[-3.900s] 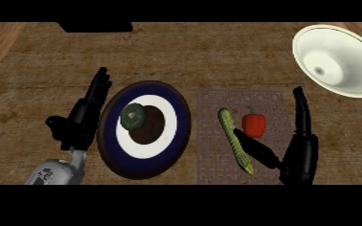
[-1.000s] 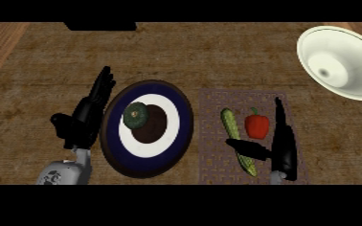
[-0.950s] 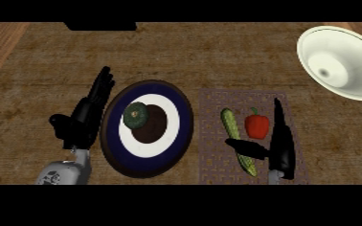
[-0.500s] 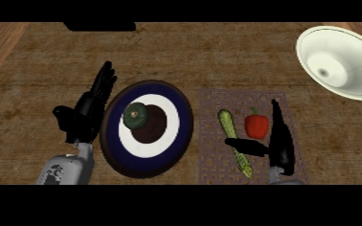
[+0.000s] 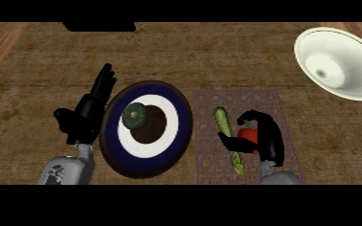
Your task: Pick the bell pepper from the placemat and place it in the bowl
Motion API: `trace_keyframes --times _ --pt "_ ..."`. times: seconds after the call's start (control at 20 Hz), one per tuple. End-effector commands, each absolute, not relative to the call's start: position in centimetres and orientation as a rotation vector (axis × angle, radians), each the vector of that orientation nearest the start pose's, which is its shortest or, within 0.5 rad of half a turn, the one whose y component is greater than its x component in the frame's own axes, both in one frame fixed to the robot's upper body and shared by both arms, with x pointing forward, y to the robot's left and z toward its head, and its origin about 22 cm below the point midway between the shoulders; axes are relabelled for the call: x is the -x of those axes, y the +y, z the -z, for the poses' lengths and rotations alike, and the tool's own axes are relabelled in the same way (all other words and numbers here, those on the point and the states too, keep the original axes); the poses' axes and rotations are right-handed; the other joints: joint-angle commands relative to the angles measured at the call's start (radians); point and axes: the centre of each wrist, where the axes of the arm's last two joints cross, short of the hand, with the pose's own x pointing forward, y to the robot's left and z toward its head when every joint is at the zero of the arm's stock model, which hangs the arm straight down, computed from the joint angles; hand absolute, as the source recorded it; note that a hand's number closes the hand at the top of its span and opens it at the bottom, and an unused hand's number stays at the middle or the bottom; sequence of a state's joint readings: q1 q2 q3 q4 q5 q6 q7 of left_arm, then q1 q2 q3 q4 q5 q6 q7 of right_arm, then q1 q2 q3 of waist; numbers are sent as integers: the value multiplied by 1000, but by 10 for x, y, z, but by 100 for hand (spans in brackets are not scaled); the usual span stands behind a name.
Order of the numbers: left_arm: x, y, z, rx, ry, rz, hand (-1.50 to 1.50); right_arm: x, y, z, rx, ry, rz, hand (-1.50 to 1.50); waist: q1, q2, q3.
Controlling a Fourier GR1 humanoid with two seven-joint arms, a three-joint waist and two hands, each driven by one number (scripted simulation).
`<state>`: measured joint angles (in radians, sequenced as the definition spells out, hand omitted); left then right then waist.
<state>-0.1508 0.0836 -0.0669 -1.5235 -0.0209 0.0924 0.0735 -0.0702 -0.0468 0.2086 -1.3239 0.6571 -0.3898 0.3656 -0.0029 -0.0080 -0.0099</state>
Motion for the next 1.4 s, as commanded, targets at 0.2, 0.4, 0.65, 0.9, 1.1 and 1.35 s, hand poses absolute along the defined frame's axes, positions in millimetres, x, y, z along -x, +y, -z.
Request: trace_keyframes --times 0.2,0.4,0.65,0.9,1.1,1.35 --pt "-275 201 -27 -58 -1594 98 0 -273 -192 33 561 -1297 -391 150 5 9 10" --pt "-274 222 -22 -83 -1594 121 0 -305 -205 -12 420 -1416 -448 150 9 10 10" --pt "-272 224 -25 -64 -1592 124 0 -309 -196 -39 413 -1652 -349 150 3 7 10" --pt "-281 226 -33 -83 -1591 108 0 -306 -192 -97 571 -1847 -379 150 -5 4 9" --pt "-276 215 -25 -54 -1581 103 0 -304 -179 -156 729 -1865 -374 150 -3 3 8" --pt "-271 222 -31 -70 -1587 106 0 -303 -186 -187 882 -1783 -372 150 5 6 9"
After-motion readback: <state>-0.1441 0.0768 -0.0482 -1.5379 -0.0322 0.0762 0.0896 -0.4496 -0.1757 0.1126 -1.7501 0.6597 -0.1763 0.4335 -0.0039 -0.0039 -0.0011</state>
